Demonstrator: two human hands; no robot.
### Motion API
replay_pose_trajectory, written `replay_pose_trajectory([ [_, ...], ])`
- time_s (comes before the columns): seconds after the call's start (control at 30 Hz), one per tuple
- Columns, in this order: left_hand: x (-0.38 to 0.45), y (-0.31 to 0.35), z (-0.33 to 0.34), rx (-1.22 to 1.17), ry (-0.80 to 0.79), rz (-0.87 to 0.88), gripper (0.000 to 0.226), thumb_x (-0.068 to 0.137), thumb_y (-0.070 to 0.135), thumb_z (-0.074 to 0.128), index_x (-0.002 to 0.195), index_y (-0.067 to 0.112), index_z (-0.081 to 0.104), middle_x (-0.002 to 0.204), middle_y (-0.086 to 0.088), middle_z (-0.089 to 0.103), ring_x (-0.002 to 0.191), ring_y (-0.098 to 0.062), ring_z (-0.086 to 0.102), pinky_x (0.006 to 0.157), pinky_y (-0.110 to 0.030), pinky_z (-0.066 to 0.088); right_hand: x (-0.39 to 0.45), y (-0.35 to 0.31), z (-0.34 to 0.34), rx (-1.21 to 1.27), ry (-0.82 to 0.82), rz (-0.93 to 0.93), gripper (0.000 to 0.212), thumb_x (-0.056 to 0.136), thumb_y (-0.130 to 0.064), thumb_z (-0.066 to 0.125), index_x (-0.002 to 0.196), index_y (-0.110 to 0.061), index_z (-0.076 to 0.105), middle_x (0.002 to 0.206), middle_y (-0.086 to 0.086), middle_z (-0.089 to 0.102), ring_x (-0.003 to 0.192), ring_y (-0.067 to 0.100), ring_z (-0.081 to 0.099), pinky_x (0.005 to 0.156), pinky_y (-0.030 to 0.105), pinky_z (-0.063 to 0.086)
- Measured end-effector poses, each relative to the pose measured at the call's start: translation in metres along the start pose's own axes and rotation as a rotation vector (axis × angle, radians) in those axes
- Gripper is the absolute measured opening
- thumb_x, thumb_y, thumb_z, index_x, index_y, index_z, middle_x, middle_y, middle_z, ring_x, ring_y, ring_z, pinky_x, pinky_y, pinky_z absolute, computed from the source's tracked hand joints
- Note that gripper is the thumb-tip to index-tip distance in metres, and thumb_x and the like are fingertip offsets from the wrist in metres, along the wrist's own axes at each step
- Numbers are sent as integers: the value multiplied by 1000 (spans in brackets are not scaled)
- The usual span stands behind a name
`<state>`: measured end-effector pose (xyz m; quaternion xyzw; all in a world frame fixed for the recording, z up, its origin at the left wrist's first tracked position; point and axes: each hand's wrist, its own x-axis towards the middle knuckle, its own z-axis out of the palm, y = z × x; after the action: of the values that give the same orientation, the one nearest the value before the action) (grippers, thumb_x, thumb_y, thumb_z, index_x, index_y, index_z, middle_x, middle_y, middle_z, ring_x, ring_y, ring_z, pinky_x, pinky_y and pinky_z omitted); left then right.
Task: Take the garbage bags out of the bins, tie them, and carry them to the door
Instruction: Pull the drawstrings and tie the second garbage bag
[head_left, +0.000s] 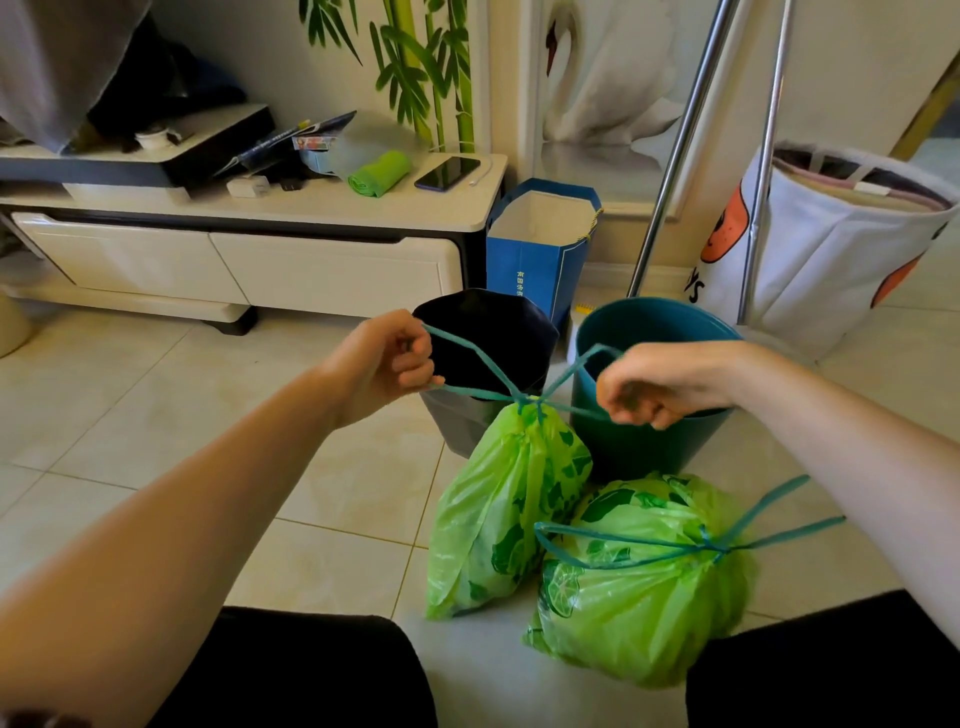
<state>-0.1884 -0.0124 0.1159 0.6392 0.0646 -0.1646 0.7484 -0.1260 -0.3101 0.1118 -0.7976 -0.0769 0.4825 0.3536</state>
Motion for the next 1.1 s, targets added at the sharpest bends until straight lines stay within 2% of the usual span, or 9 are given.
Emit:
replay_pose_trajectory([
  [0.1,2,-6,-10,323,136,-110,30,86,11,42,56,14,39,46,4,21,41,-13,20,55,-28,32,4,16,-3,-217,86,166,14,77,-20,55,65,-16,61,61,2,56,50,14,42,48,24,30],
  [0.2,0,-9,-23,395,217,-229,32,86,12,44,55,14,38,48,4,22,40,-11,20,53,-26,29,-1,23,-12,-71,144,138,10,79,-20,58,76,-13,65,79,7,69,66,17,56,55,24,42],
  [0.4,-4,10,-6,-246,110,-112,24,84,15,41,61,14,40,46,5,26,39,-10,25,54,-22,39,-21,1,-21,558,230,-351,16,88,-11,49,73,-14,53,90,9,71,98,23,61,90,37,45],
  [0.5,-11,23,22,-447,-39,-16,19,85,18,46,71,10,57,56,4,44,44,-8,36,55,-21,48,-33,-17,-12,654,178,-526,24,89,-12,46,71,-13,62,83,8,65,95,23,60,97,41,43],
  [0.67,-8,27,72,-197,-111,-69,19,88,17,53,89,6,68,82,-9,71,73,-21,72,54,-24,57,-47,-40,11,504,172,-592,28,91,-9,42,101,-9,68,74,6,59,69,20,59,67,32,54],
  [0.8,-1,23,100,-175,-70,-53,34,98,22,42,86,1,67,81,-13,73,74,-21,72,75,-29,61,-53,-49,27,281,382,-616,30,91,-4,43,100,-11,71,84,12,72,77,30,71,82,44,57],
  [0.9,3,23,109,-181,-11,-58,42,99,30,44,72,4,63,60,-8,69,55,-16,68,59,-26,59,-60,-51,32,189,478,-633,25,90,-6,48,97,-10,72,93,21,73,85,37,72,85,51,56],
  [1.0,4,23,114,-193,-6,-99,50,97,38,45,66,3,62,55,-8,66,51,-17,66,56,-26,58,-69,-51,34,107,519,-653,24,91,-5,49,95,-7,72,91,21,73,84,34,72,83,49,58],
  [1.1,6,23,116,-177,-56,-127,56,97,46,41,75,1,67,64,-10,67,63,-19,65,79,-32,57,-73,-50,38,43,498,-665,24,91,-2,49,98,-3,71,91,20,74,85,31,72,82,42,59],
])
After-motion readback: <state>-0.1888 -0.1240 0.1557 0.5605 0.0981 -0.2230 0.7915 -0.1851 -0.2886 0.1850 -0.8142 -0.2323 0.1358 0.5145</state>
